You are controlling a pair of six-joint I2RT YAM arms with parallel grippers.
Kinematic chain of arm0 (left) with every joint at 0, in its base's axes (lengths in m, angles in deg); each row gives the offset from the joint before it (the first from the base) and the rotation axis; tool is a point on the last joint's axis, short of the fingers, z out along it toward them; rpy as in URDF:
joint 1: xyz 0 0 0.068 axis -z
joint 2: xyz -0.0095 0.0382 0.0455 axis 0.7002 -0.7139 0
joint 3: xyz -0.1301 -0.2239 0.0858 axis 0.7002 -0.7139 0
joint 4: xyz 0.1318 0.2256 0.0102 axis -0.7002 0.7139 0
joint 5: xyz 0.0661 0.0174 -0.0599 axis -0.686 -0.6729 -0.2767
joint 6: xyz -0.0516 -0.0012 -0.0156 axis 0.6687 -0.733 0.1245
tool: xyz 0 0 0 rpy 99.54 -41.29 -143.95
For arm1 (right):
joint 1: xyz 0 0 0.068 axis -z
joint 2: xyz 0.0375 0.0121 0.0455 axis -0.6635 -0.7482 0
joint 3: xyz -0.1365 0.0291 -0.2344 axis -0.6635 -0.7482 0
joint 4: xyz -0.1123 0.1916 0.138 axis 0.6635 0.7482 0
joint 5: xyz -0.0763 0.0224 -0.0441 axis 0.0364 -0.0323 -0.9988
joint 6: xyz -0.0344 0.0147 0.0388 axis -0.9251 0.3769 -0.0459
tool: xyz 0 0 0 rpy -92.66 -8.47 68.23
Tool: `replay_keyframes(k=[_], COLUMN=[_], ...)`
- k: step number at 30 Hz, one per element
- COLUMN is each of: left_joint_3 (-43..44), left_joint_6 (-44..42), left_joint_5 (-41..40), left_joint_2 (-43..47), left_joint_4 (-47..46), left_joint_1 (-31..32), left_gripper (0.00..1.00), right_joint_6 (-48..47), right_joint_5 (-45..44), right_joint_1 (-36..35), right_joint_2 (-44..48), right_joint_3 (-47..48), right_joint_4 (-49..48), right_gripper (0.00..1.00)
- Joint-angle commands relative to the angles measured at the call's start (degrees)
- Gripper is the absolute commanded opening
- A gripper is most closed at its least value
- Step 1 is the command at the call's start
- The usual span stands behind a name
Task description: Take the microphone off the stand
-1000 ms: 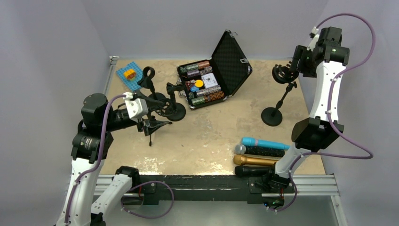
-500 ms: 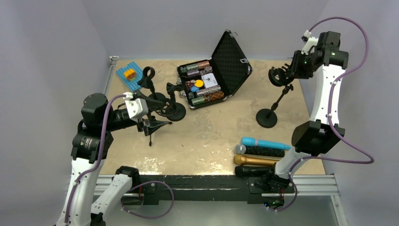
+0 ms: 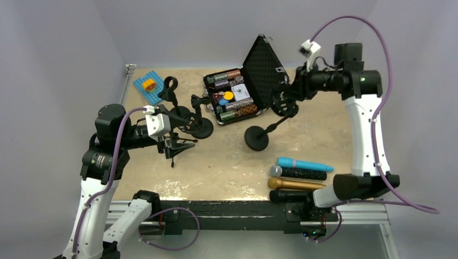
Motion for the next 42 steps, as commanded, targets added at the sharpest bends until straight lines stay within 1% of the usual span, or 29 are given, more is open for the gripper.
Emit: replay_keyframes(k=[1,3,4,6,8,9,10,12,14,16,18,19,24,29,32,34,36,38,42], left_joint_3=[4.64,6.28,6.91,7.28,6.53,5.62,4.35,1.08,-0.15,-0.15,-0.25,-0.11,-0.12,-0.86,-1.17,-0.59,0.34,1.11,0.98], left_joint_6=[-4.19,-7.91,-9.67,-12.22,-13.13,-12.89,-11.81,-9.15,-8.51,-8.86,-9.37,-9.75,-13.82,-19.81,-21.02,-22.36,-22.93,-25.25,-28.77], left_joint_5=[7.74,9.34,9.88,10.59,9.82,8.84,7.77,5.4,1.98,-1.05,-2.28,-3.01,-5.77,-8.77,-8.95,-8.59,-9.04,-9.21,-8.88], left_joint_2=[-1.88,-2.91,-3.33,-3.91,-3.93,-3.78,-3.46,-3.17,-4.7,-7.52,-10.73,-13.15,-21.28,-28.84,-32.73,-35.54,-38.63,-41.62,-44.91], left_joint_4=[6.59,11.75,14.09,17.32,17.9,16.95,14.83,9.3,5.81,3.53,0.62,-1.06,-5.29,-7.72,-11.85,-12.95,-12.86,-10.82,-7.77], left_joint_1=[1.23,2.22,2.89,4.79,7.6,9.54,11.31,15.42,20.71,24.75,26.82,27.7,31.6,33.65,33.62,33.64,33.69,33.68,33.68], left_gripper=[0.75,0.75,0.75,0.75,0.75,0.75,0.75,0.75,0.74,0.74,0.73,0.73,0.73,0.71,0.68,0.65,0.63,0.6,0.56], right_joint_6=[-12.28,-21.84,-25.13,-29.03,-33.26,-37.26,-44.32,-53.3,-60.03,-69.34,-78.84,-82.16,-94.9,-103.28,-105.48,-105.6,-106.06,-107.32,-109.67], right_joint_5=[16.23,20.78,22.02,22.86,22.56,22.46,22.15,21.53,21.6,22.6,23.91,24.72,25.48,26.32,26.66,26.75,26.39,25.87,24.95], right_joint_1=[-9.1,-12.86,-14.7,-18.13,-21.27,-22.76,-24.26,-26.67,-28.08,-28.87,-29.11,-29.18,-29.32,-29.27,-29.29,-29.28,-29.31,-29.31,-29.26], right_joint_2=[9.24,13.99,16.63,21.23,24.34,25.47,26.06,27.39,29.04,30.85,32.53,33.31,36.62,39.56,41.37,42.13,42.35,42.21,42.01], right_joint_3=[-9.1,-15.71,-19.61,-26.63,-31.2,-32.38,-33.46,-35.44,-38.36,-41.29,-44.04,-45.35,-49.65,-51.92,-54.01,-54.96,-55.05,-54.82,-54.39], right_joint_4=[-7.61,-11.75,-15.26,-23.4,-28.53,-28.48,-27.04,-24.09,-23.86,-22.28,-19.79,-18.77,-11.07,-2.73,-2.35,-3.06,-3.16,-2.22,-0.48], right_gripper=[0.01,0.0,0.0,0.0,0.0,0.0,0.0,0.0,0.0,0.0,0.0,0.0,0.0,0.0,0.0,0.0,0.0,0.0,0.0])
